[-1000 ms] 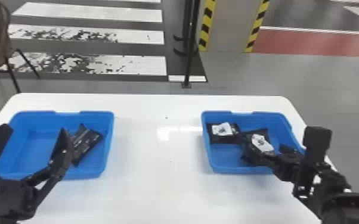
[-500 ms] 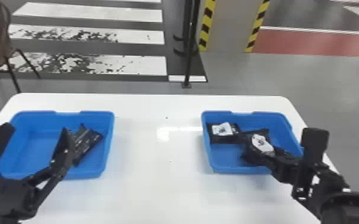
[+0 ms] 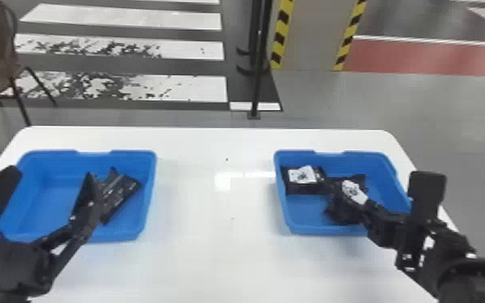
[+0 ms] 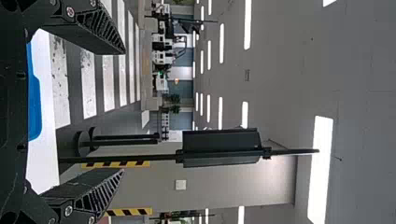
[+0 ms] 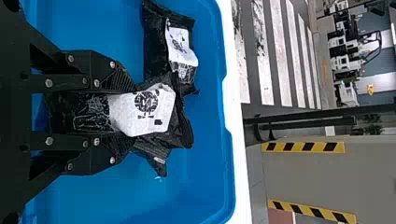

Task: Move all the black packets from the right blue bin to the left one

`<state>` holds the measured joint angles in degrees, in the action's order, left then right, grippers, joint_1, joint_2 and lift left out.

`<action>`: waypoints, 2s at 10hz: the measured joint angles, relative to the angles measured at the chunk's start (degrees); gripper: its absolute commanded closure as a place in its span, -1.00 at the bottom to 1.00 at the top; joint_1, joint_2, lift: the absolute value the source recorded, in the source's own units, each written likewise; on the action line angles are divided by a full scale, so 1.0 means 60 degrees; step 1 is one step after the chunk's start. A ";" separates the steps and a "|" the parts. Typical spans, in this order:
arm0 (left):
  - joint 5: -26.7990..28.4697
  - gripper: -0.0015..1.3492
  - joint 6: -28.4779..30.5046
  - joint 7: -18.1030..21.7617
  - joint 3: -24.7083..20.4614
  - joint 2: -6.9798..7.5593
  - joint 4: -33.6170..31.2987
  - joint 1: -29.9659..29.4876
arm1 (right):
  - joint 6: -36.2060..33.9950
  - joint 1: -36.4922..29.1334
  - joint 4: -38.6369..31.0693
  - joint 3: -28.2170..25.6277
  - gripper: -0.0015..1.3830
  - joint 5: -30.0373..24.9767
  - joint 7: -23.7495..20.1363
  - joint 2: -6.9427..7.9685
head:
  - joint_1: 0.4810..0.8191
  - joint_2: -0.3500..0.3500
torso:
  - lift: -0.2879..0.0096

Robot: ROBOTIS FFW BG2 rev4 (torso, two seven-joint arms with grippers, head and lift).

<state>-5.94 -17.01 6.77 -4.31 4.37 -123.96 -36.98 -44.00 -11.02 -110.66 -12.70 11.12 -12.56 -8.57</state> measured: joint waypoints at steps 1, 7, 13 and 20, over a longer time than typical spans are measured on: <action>0.0000 -0.78 -0.0001 0.0000 -0.0006 -0.0007 0.0000 0.0000 | -0.0003 -0.0034 -0.0187 0.0032 0.28 0.0129 -0.0001 0.0006 | 0.27 -0.26 | -0.01; -0.0021 -0.79 0.0045 -0.0015 -0.0011 -0.0035 0.0002 0.0028 | 0.2819 0.0449 -0.0073 0.1193 0.27 0.2811 -0.2222 -0.0331 | 0.27 0.22 | -0.01; -0.2693 -0.78 0.1006 0.0657 0.0836 0.0110 -0.0079 0.0503 | 0.3690 0.2061 0.1544 0.4911 0.27 0.4823 -0.4262 -0.0975 | 0.27 0.78 | -0.01; -0.3852 -0.78 0.3289 0.1296 0.1257 0.0322 -0.0562 0.0993 | 0.3678 0.2697 0.1819 0.6701 0.27 0.5511 -0.4239 -0.1114 | 0.27 0.84 | -0.01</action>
<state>-29.05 2.72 14.54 3.24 6.30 -127.33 -31.02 -21.93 5.17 -99.75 27.51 44.18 -38.00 -15.25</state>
